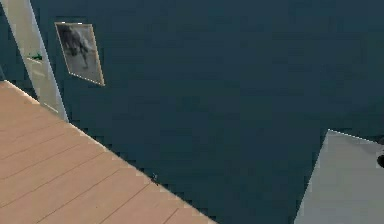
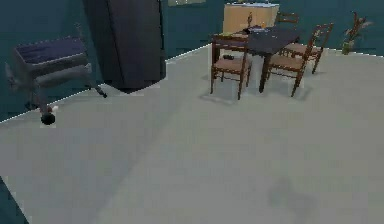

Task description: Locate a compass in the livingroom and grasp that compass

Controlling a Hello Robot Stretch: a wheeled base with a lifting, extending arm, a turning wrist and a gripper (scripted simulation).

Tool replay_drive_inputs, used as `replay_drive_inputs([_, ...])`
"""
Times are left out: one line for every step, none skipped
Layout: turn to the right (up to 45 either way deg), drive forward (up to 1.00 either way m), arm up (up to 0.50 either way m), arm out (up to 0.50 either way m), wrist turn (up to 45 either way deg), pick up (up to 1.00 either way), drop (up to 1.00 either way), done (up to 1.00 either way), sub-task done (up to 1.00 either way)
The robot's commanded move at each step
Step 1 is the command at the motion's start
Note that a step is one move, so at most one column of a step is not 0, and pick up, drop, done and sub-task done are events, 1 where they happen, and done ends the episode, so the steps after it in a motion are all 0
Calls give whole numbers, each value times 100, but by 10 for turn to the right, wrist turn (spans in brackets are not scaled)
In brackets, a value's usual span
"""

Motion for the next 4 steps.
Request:
replay_drive_inputs([0,30,0,0,0,0,0,0,0])
replay_drive_inputs([-450,0,0,0,0,0,0,0,0])
replay_drive_inputs([-60,0,0,0,0,0,0,0,0])
replay_drive_inputs([0,100,0,0,0,0,0,0,0])
